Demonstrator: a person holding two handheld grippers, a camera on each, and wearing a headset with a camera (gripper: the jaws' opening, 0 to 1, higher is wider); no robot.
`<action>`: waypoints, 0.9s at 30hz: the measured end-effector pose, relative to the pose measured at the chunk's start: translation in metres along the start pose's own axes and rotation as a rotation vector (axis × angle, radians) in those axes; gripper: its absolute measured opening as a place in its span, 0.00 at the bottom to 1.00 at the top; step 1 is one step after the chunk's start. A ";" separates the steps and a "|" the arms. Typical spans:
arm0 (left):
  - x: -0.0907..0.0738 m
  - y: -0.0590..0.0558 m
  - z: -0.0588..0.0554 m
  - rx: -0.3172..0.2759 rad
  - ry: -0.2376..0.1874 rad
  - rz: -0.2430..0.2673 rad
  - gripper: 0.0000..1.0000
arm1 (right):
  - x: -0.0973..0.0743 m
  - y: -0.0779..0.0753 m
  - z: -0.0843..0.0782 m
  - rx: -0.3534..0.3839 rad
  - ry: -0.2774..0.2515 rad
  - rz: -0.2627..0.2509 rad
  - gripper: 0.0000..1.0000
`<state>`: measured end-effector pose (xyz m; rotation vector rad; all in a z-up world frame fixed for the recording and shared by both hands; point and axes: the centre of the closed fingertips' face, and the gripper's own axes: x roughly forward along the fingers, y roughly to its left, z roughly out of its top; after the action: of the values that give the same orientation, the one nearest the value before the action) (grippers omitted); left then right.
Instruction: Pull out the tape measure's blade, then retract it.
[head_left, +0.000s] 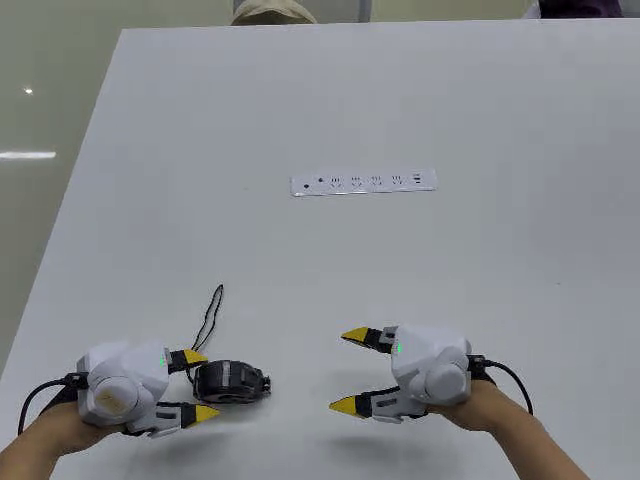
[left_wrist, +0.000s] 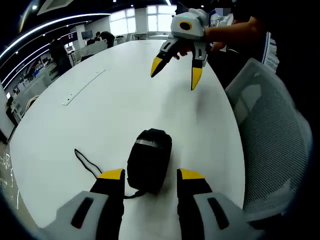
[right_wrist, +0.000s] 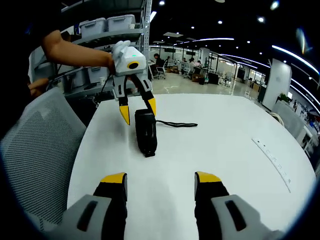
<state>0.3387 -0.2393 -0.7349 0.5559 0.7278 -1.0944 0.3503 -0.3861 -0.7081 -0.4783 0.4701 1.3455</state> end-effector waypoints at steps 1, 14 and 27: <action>0.000 -0.001 0.000 0.007 0.001 -0.006 0.37 | 0.002 0.001 0.000 -0.002 0.003 0.009 0.53; 0.011 0.001 -0.004 0.075 0.034 -0.057 0.29 | 0.040 0.012 0.003 -0.049 0.001 0.102 0.45; 0.015 0.000 -0.004 0.084 0.027 -0.080 0.28 | 0.071 0.019 0.005 -0.072 -0.005 0.160 0.34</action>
<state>0.3417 -0.2453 -0.7493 0.6188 0.7354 -1.1985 0.3428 -0.3236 -0.7462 -0.5050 0.4640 1.5212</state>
